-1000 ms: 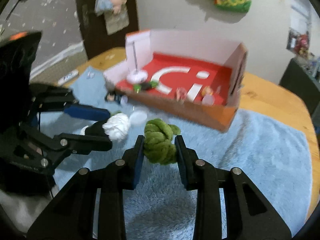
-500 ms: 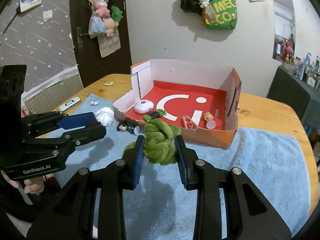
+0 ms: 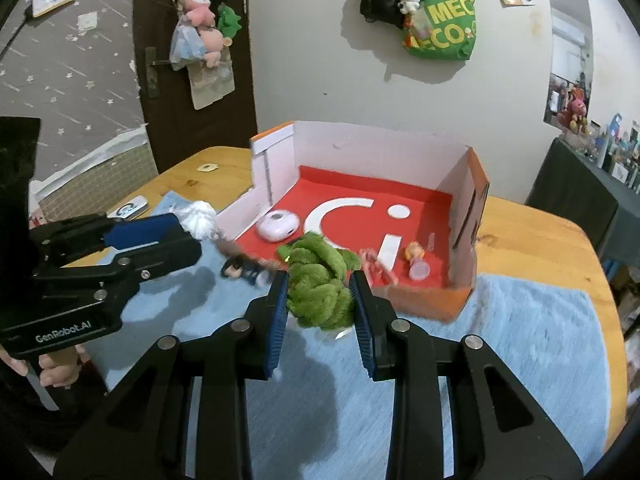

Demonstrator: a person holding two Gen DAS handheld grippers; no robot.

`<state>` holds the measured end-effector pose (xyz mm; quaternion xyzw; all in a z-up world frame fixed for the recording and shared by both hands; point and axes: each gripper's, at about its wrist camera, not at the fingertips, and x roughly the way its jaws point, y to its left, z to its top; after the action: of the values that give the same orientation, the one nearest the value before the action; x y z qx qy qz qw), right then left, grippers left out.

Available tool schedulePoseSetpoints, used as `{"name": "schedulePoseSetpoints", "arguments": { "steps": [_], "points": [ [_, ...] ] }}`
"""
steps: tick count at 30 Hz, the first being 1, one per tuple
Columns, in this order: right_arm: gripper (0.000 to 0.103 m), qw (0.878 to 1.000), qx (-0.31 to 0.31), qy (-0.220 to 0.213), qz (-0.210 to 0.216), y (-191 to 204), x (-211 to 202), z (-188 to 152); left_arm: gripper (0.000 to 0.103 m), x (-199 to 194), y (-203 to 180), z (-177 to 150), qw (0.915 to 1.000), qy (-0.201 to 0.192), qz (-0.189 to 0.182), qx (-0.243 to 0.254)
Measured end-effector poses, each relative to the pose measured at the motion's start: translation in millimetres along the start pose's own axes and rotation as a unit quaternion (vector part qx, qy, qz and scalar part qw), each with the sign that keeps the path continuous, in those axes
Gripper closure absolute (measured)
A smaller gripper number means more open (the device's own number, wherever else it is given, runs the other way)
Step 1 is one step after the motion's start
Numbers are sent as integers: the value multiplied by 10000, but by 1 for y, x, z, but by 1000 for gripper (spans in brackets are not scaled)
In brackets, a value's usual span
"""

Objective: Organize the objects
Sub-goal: 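Carry the black cup with left tool while right tool carries the yarn ball into the box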

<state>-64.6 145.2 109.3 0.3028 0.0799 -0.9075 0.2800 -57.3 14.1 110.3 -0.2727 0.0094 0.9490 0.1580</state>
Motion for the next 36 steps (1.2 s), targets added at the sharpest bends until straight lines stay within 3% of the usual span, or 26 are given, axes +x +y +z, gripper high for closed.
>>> {"name": "schedulePoseSetpoints", "arguments": {
  "steps": [4, 10, 20, 27, 36],
  "points": [
    [74, 9995, -135, 195, -211, -14, 26, 25, 65, 28, 6, 25, 9997, 95, 187, 140],
    [74, 9960, -339, 703, -440, -37, 80, 63, 65, 90, 18, 58, 9968, 598, 439, 314],
    [74, 9748, -602, 1975, -842, -72, 181, 83, 64, 181, 27, 67, 9811, 1521, 903, 787],
    [74, 9658, -499, 2410, -818, -88, 205, 79, 65, 214, 42, 62, 9715, 2012, 1031, 708],
    [74, 9586, -546, 2660, -852, -93, 212, 71, 65, 222, 45, 53, 9667, 2235, 1038, 695]
  ]
}}
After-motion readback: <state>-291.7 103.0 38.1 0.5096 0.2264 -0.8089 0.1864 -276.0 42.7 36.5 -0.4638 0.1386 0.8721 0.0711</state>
